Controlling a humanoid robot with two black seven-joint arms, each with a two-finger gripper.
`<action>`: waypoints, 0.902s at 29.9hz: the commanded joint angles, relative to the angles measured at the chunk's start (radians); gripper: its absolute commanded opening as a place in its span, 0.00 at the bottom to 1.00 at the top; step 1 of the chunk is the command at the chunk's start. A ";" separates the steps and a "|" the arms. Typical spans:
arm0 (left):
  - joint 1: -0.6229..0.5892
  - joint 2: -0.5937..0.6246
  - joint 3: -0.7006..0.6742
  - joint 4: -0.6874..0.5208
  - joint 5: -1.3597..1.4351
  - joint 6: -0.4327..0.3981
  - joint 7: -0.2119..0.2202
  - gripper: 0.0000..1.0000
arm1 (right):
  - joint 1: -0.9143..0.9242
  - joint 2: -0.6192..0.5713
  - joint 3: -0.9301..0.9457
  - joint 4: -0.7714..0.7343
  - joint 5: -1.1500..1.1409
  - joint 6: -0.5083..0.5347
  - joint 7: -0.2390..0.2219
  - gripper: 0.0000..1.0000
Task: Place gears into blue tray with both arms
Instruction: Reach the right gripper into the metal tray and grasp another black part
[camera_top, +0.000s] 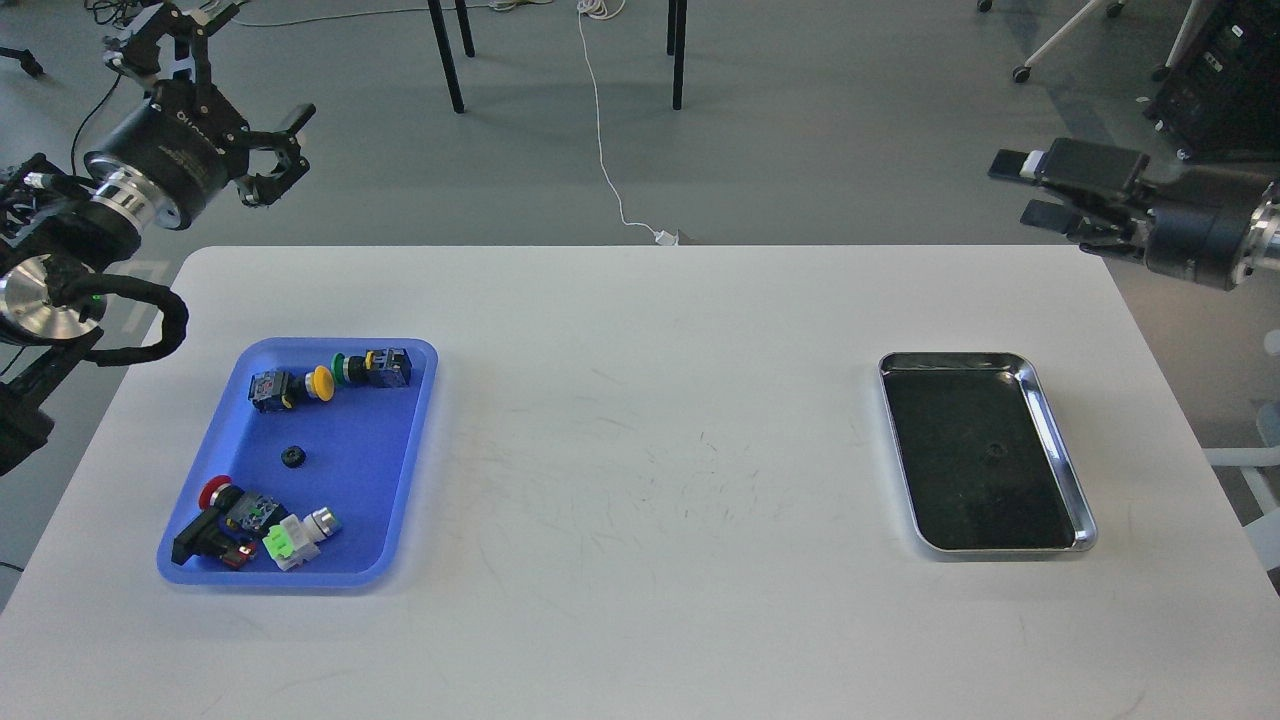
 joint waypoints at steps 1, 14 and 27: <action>0.007 0.008 -0.023 -0.007 -0.056 0.002 -0.001 0.98 | 0.088 0.046 -0.166 0.024 -0.176 0.000 -0.001 0.98; 0.009 0.019 -0.043 -0.011 -0.056 -0.007 -0.003 0.98 | 0.271 0.343 -0.713 -0.203 -0.385 0.000 0.006 0.89; 0.013 0.028 -0.045 -0.011 -0.056 -0.007 -0.006 0.98 | 0.247 0.366 -0.823 -0.242 -0.499 0.000 0.002 0.63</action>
